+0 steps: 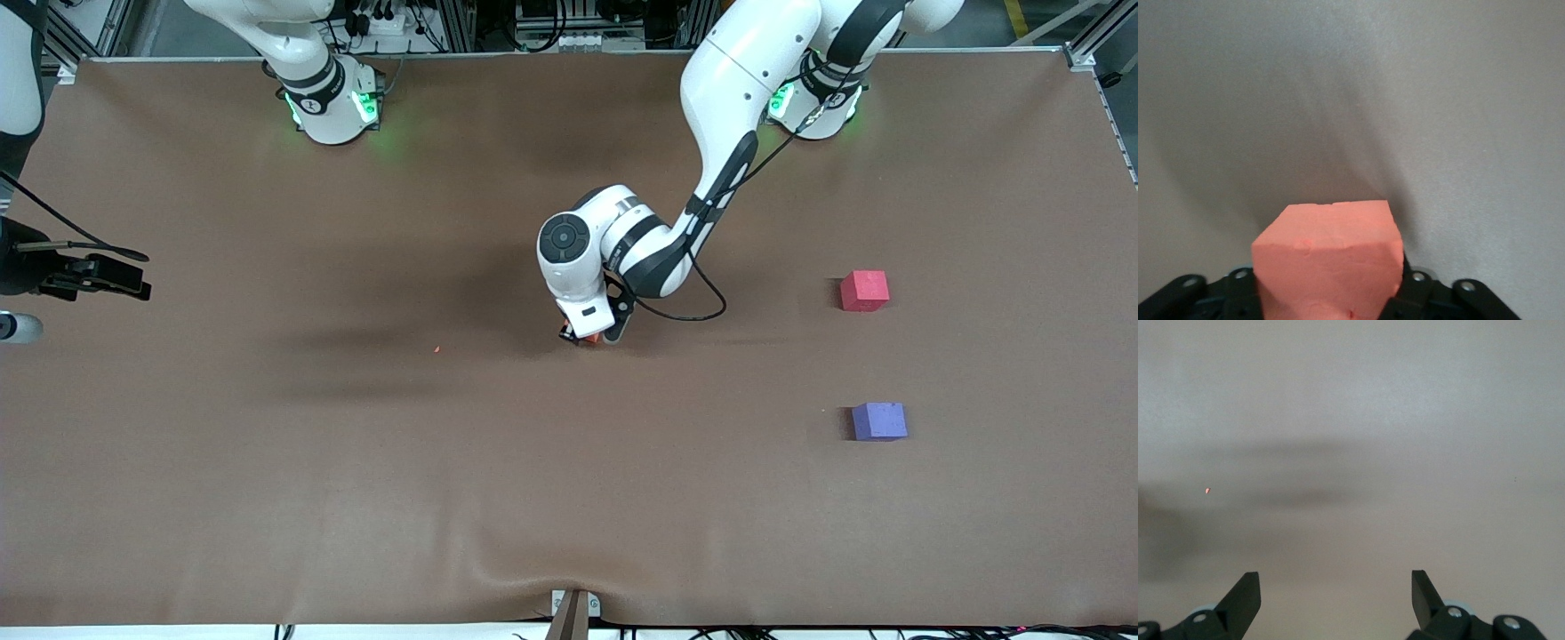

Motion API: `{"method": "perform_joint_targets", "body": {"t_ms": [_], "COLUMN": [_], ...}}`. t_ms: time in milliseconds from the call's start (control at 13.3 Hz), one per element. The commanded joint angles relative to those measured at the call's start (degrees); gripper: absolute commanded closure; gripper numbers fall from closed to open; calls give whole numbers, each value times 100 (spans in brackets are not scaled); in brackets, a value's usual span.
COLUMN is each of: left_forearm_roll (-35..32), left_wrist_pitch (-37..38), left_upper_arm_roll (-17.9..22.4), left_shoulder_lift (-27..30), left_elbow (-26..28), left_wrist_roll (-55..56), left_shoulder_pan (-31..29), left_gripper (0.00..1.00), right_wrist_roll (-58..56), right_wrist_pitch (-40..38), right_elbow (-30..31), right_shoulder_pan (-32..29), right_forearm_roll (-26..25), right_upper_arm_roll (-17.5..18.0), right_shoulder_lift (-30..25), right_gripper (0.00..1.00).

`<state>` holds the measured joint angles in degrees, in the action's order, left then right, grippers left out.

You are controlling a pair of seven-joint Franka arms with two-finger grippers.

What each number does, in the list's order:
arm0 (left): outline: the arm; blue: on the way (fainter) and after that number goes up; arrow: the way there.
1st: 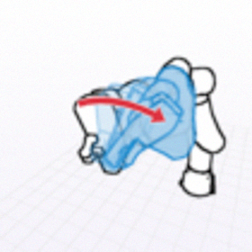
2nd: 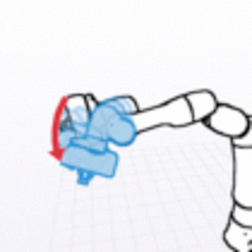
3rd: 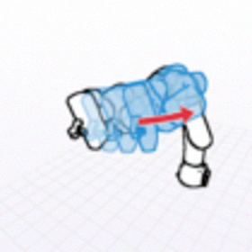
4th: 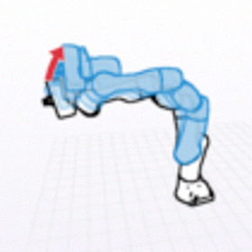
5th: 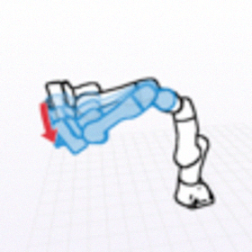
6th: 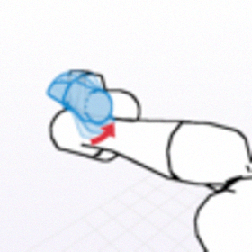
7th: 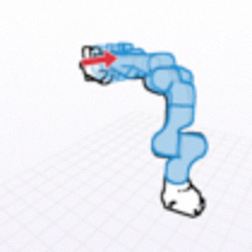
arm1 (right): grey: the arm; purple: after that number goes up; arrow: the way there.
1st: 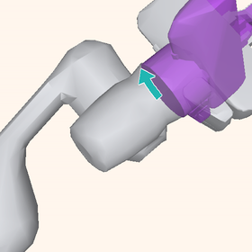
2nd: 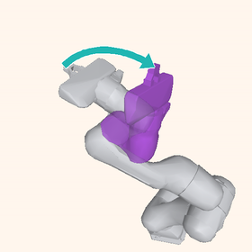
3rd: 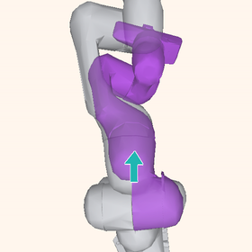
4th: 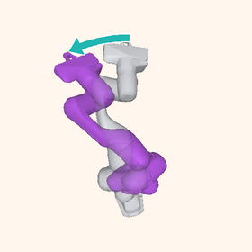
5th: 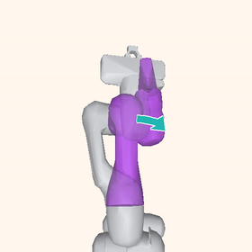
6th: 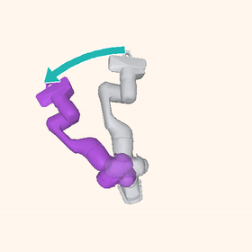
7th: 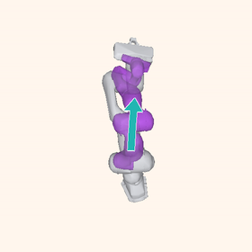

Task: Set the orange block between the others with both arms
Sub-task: 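Carry the orange cube with the left gripper toward the pink and purple cubes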

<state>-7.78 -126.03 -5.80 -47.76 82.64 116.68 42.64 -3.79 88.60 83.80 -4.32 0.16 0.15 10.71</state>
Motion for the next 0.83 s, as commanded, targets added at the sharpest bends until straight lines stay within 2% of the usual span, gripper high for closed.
{"method": "perform_joint_targets", "body": {"t_ms": [0, 151, 301, 603, 753], "left_forearm_roll": [-180, -189, -189, -207, -547], "left_wrist_pitch": [-36, 77, 481, 922, 896], "left_upper_arm_roll": [8, 78, 70, 87, 79], "left_shoulder_lift": [109, 424, 793, 830, 804], "left_elbow": [-37, -29, -29, 120, 313], "left_wrist_roll": [110, 74, -65, -627, -734], "left_shoulder_pan": [-28, -351, -965, -1775, -2162], "left_gripper": [100, 100, 100, 100, 100], "right_wrist_roll": [-16, -16, -16, -16, -16], "right_wrist_pitch": [-18, -9, -18, 8, 26], "right_elbow": [5, -4, -4, -4, -12], "right_shoulder_pan": [-77, -69, -60, -77, -86], "right_forearm_roll": [-113, -113, -113, -113, -122], "right_upper_arm_roll": [73, 73, 73, 73, 73], "right_shoulder_lift": [-78, -78, -78, -78, -78], "right_gripper": [0, 0, 0, 0, 0]}}
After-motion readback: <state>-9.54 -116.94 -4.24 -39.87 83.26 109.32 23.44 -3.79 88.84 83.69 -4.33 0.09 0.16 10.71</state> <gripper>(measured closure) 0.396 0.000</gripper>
